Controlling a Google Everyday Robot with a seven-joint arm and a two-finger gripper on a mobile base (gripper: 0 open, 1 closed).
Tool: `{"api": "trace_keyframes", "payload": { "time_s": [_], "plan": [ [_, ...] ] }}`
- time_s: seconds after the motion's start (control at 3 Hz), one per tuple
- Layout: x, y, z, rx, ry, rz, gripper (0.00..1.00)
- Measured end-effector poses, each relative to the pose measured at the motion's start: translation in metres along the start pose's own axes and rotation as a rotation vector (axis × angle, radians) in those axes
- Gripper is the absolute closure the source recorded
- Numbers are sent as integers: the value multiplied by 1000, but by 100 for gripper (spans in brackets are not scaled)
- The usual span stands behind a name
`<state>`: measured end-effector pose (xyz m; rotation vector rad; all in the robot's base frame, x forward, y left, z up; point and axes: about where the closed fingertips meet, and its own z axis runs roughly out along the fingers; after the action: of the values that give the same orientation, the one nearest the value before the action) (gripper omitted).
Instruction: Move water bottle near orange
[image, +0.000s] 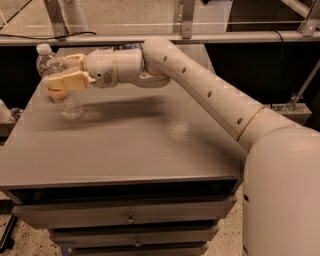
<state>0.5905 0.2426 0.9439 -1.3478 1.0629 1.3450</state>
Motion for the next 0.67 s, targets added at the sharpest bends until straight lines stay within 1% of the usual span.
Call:
{"api": "trace_keyframes", "payload": {
  "time_s": [0.33, 0.67],
  "plan": [
    [2, 1, -3, -23, 12, -17, 84],
    [3, 2, -5, -33, 16, -26, 100]
  ]
}}
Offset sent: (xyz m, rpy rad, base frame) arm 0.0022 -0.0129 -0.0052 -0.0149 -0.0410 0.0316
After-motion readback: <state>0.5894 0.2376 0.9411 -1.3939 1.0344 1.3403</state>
